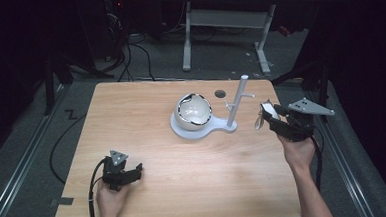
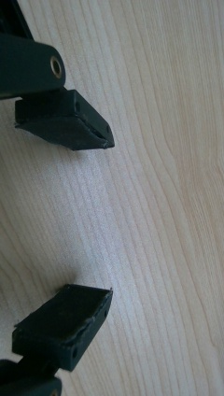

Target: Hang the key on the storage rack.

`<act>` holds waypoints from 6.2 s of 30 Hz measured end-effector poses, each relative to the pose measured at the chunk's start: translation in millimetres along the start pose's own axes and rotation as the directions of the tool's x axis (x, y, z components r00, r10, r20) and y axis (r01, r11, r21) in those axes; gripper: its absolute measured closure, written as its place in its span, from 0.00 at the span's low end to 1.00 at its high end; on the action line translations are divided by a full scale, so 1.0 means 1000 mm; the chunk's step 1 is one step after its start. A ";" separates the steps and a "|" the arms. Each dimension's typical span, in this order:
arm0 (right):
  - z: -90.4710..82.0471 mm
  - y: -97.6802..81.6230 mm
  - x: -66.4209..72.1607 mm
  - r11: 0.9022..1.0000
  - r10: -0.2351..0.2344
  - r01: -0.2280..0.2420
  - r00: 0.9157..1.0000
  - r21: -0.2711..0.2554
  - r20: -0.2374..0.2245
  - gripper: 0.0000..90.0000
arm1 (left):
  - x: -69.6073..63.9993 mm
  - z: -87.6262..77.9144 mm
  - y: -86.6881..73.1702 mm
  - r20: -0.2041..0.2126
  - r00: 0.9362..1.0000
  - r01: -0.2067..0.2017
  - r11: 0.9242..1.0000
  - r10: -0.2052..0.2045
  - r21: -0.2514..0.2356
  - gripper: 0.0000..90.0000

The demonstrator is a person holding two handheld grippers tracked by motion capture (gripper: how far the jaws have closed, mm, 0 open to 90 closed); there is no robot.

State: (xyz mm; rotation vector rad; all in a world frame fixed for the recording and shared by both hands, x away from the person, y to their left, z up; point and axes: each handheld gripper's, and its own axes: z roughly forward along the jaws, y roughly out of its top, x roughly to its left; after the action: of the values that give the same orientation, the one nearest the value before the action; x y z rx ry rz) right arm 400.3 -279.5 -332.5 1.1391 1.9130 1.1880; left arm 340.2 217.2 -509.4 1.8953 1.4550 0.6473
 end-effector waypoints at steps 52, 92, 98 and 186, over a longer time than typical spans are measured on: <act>0.025 0.052 0.008 0.999 -0.022 0.020 0.999 -0.037 -0.050 0.57 | 0.000 0.000 0.000 0.001 1.000 0.000 1.000 0.000 0.000 0.25; 0.041 0.027 -0.013 0.999 0.042 -0.042 0.999 0.024 -0.026 0.57 | 0.000 0.000 0.000 0.001 1.000 0.000 1.000 0.000 0.000 0.25; 0.041 0.026 -0.014 0.998 0.051 -0.050 0.998 0.024 -0.024 0.57 | 0.000 0.000 0.000 0.001 1.000 0.000 1.000 0.000 0.000 0.25; 0.100 -0.010 0.023 0.988 0.001 0.000 1.000 0.153 -0.005 0.55 | 0.000 0.000 0.000 0.000 1.000 0.000 1.000 0.000 0.001 0.25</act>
State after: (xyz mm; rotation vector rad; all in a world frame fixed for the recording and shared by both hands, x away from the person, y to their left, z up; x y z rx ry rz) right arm 469.4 -223.0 -384.3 1.2167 2.0371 1.0595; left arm 339.9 217.4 -509.4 1.8962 1.4553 0.6461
